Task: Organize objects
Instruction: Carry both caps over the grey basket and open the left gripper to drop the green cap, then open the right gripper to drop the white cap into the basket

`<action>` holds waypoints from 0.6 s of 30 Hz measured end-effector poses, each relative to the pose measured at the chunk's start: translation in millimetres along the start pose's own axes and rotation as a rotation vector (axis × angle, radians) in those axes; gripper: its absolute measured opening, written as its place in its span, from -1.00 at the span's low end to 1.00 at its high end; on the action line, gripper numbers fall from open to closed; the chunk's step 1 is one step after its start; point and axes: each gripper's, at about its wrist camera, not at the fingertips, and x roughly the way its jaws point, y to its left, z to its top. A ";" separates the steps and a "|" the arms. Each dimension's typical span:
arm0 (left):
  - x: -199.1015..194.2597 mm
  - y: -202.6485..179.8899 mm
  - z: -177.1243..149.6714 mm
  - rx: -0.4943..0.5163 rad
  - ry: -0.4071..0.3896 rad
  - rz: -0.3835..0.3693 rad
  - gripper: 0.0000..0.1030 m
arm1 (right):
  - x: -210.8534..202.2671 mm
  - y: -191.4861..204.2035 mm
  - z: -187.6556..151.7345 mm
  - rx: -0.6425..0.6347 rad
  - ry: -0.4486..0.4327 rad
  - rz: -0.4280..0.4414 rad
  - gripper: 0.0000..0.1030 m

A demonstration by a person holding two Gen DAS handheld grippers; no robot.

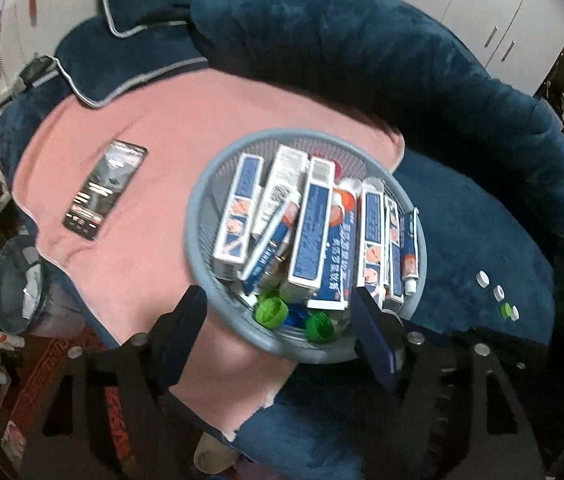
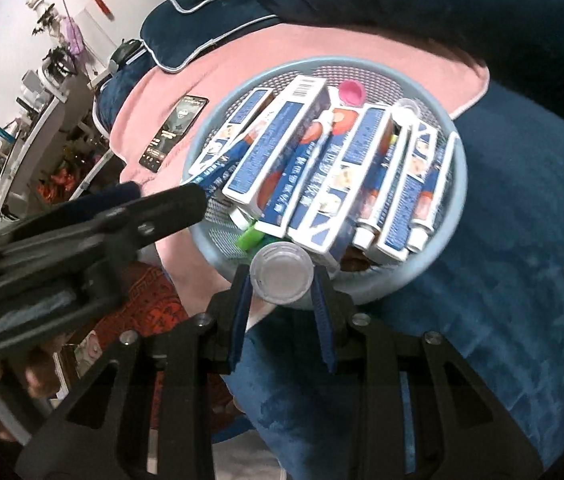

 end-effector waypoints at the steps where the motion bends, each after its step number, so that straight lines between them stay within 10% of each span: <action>1: -2.2 0.8 0.3 0.001 -0.006 0.010 0.50 | 1.7 2.2 1.6 -0.008 -0.003 0.000 -0.40; 8: 1.3 1.5 0.2 0.029 0.001 0.099 0.72 | 11.8 14.3 5.0 -0.052 -0.002 -0.039 -0.34; 12: 3.1 -1.8 -0.3 0.038 0.007 0.107 0.72 | 9.1 10.3 3.0 -0.051 -0.005 -0.060 0.52; 18: 2.0 -11.1 -2.1 0.067 -0.003 0.120 0.89 | -3.8 0.3 0.9 -0.025 -0.025 -0.067 0.57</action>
